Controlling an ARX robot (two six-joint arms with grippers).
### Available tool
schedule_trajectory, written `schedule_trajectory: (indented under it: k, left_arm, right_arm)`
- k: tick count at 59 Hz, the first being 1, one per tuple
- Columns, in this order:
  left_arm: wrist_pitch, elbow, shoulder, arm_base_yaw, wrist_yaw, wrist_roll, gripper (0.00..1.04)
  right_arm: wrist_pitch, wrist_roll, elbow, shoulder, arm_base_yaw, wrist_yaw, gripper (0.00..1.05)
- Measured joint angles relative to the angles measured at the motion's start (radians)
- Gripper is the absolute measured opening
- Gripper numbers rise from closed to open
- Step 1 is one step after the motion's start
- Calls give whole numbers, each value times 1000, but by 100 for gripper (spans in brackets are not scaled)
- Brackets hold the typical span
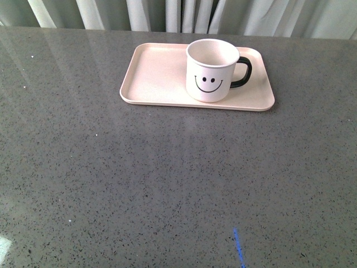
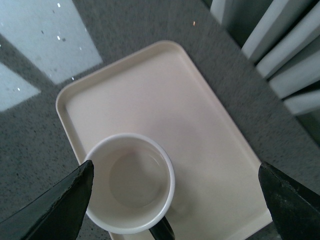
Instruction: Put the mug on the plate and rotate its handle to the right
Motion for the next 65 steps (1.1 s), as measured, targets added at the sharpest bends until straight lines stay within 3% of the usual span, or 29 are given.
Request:
schedule_trajectory:
  k: [2, 5, 10, 11, 14, 27, 33, 48, 65]
  left_arm:
    - [0, 0, 0, 0, 0, 0, 96]
    - [0, 0, 0, 0, 0, 0, 96]
    - [0, 0, 0, 0, 0, 0, 96]
    - [0, 0, 0, 0, 0, 0, 95]
    - [0, 0, 0, 0, 0, 0, 96]
    - [0, 0, 0, 0, 0, 0, 96]
    - [0, 0, 0, 0, 0, 0, 95]
    - [0, 0, 0, 0, 0, 0, 96]
    - [0, 0, 0, 0, 0, 0, 96]
  right_arm:
    - [277, 135, -193, -109, 15, 220, 85]
    - [559, 265, -398, -210, 22, 386, 76]
    - [952, 447, -666, -320, 24, 513, 64]
    - [1291, 542, -917, -409, 15, 526, 50]
    - [1435, 589, -1092, -478, 7, 525, 38]
    - [1579, 626, -1445, -652, -8, 511, 2]
    - [1607, 632, -1543, -721, -29, 467, 2]
    - [1633, 632, -1812, -956, -53, 468, 2]
    - [1566, 632, -1940, -1146, -53, 468, 2]
